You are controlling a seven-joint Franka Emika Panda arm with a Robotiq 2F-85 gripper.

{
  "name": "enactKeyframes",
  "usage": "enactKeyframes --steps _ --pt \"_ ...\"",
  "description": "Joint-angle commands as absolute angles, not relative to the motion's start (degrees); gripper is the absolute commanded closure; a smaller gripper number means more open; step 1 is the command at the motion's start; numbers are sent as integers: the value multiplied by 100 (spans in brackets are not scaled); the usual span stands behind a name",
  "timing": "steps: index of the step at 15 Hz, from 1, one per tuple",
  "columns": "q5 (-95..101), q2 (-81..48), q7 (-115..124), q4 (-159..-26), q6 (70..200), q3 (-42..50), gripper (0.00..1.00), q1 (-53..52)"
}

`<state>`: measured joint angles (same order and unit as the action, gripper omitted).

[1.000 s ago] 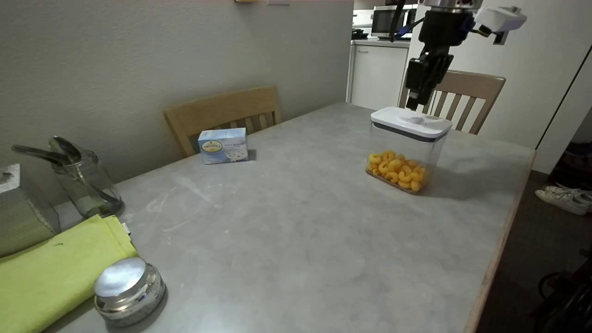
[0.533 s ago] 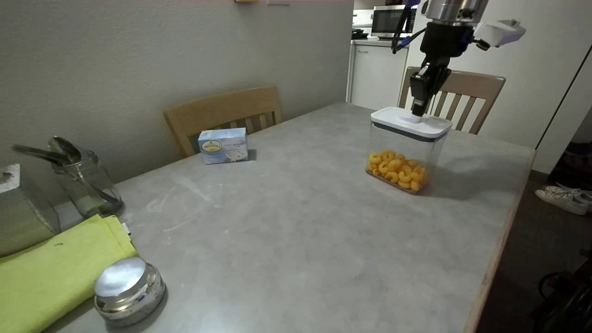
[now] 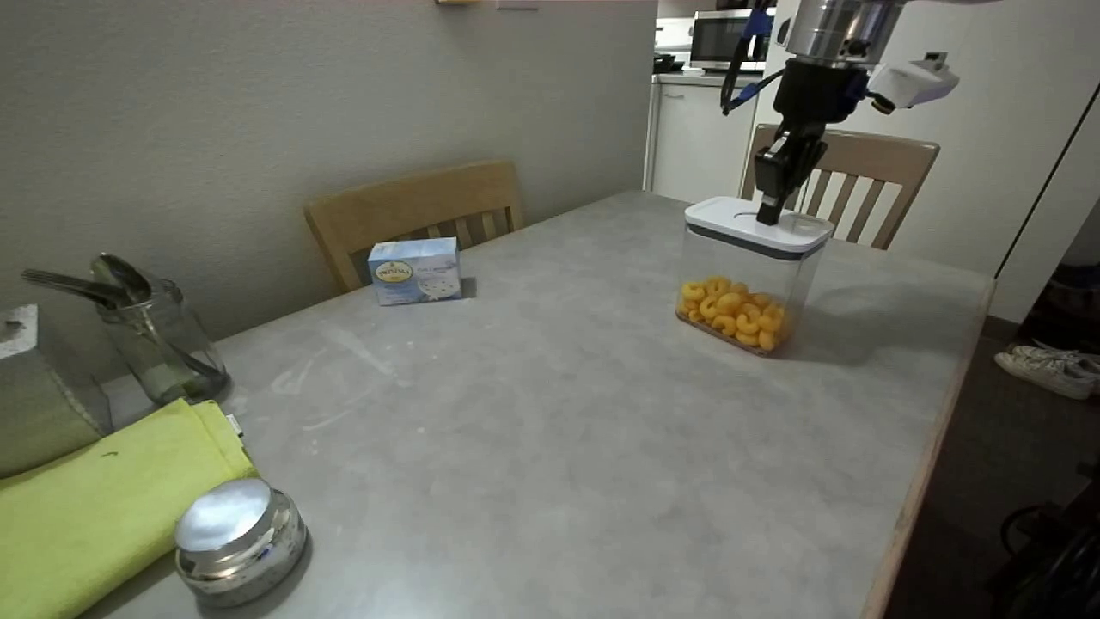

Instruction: Take the white lid off of the table and place it on the clear bowl then push down then knob on the lid

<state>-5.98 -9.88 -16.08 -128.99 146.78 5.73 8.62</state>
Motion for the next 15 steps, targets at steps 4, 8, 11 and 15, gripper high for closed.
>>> enactKeyframes --steps 4,8,11,15 --pt "56 -929 -1503 -12810 14738 672 100 852" --pt "725 -737 -1195 -12733 14633 726 100 817" --pt "727 -659 -1257 -12736 14680 689 100 841" --pt "522 -625 -1408 -12769 14727 644 100 856"
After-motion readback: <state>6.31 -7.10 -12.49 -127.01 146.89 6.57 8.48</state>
